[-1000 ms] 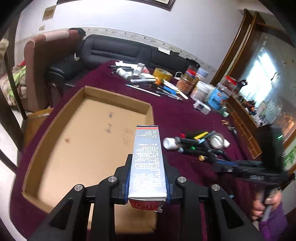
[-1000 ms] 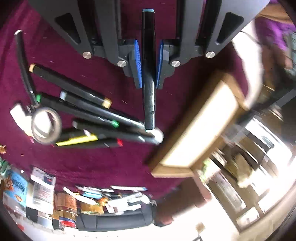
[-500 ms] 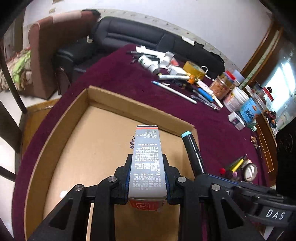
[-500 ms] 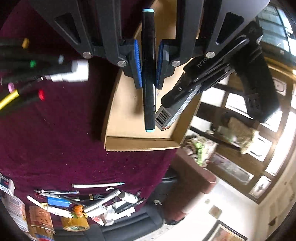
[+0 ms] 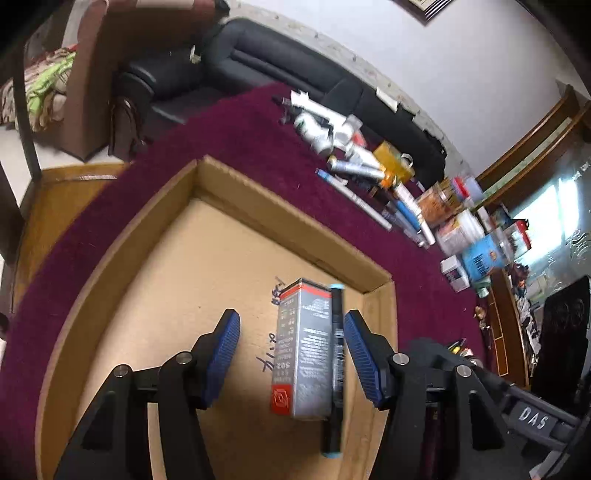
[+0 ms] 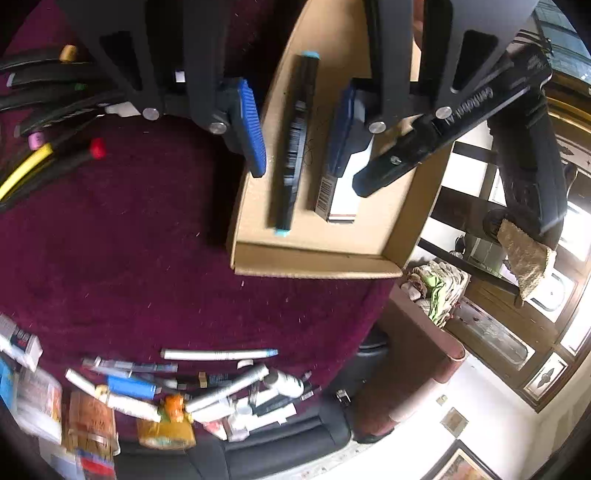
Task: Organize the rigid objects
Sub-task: 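Carry the box and marker into the cardboard tray and open both tools, then grasp a black Touch marker with the left tool while the right tool grasps a yellow-capped black marker, then lower both held markers into the cardboard tray and open both tools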
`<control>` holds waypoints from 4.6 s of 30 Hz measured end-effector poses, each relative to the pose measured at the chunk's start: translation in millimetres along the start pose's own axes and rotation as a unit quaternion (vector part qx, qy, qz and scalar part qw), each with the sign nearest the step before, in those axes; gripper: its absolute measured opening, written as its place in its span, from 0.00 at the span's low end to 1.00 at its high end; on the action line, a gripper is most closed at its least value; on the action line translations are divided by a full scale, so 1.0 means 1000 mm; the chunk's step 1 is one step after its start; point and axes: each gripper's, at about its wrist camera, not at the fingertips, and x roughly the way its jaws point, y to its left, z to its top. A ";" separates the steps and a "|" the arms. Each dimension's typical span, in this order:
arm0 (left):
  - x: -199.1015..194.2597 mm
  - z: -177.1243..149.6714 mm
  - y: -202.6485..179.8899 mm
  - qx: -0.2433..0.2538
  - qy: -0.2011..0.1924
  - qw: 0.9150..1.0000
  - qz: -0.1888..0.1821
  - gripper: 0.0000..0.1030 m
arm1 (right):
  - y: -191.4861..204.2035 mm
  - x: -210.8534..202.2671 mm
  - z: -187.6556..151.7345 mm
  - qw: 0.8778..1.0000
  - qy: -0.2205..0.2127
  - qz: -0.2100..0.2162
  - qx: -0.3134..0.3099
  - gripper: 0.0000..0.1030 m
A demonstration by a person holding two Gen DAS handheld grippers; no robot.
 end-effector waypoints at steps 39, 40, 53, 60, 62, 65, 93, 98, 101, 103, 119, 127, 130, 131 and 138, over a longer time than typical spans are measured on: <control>0.063 -0.183 -0.212 0.298 0.188 0.934 -0.061 0.65 | -0.259 -0.169 -0.122 0.957 -0.238 -0.085 0.144 1.00; 0.061 -0.185 -0.212 0.300 0.187 0.933 -0.059 0.65 | -0.260 -0.169 -0.122 0.957 -0.237 -0.082 0.146 1.00; 0.089 -0.197 -0.250 0.381 0.118 0.917 0.007 0.51 | -0.267 -0.168 -0.124 0.953 -0.236 -0.087 0.167 1.00; 0.089 -0.206 -0.253 0.395 0.077 0.915 0.023 0.52 | -0.270 -0.167 -0.123 0.953 -0.233 -0.095 0.170 1.00; 0.088 -0.209 -0.252 0.396 0.065 0.916 0.024 0.52 | -0.271 -0.166 -0.123 0.953 -0.231 -0.097 0.171 1.00; 0.087 -0.211 -0.250 0.395 0.048 0.917 0.020 0.53 | -0.271 -0.166 -0.123 0.952 -0.230 -0.100 0.172 1.00; 0.059 -0.196 -0.213 0.321 0.078 0.943 -0.037 0.14 | -0.213 -0.211 -0.180 0.967 -0.187 -0.125 0.118 1.00; 0.016 -0.187 -0.186 0.276 0.055 0.957 -0.070 0.14 | -0.198 -0.179 -0.168 0.976 -0.145 -0.104 0.121 1.00; -0.005 -0.185 -0.176 0.258 0.042 0.962 -0.079 0.14 | -0.187 -0.158 -0.161 0.978 -0.124 -0.117 0.121 1.00; -0.017 -0.182 -0.169 0.245 0.034 0.965 -0.088 0.14 | -0.181 -0.145 -0.154 0.977 -0.110 -0.140 0.114 0.97; -0.082 -0.141 -0.087 0.160 -0.030 0.985 -0.062 0.14 | -0.149 -0.143 -0.156 0.985 -0.112 -0.118 0.065 0.16; -0.086 -0.084 -0.053 0.152 -0.049 0.987 0.014 0.15 | -0.096 -0.144 -0.119 0.995 -0.090 0.013 0.044 0.16; -0.074 -0.062 -0.040 0.149 -0.040 0.988 0.033 0.15 | -0.066 -0.118 -0.095 0.996 -0.056 0.062 0.040 0.16; -0.063 -0.052 -0.036 0.145 -0.031 0.988 0.042 0.15 | -0.058 -0.112 -0.091 0.995 -0.049 0.071 0.041 0.16; -0.012 -0.018 -0.016 0.127 0.009 0.988 0.082 0.15 | 0.002 -0.025 -0.038 0.996 0.013 0.080 0.042 0.16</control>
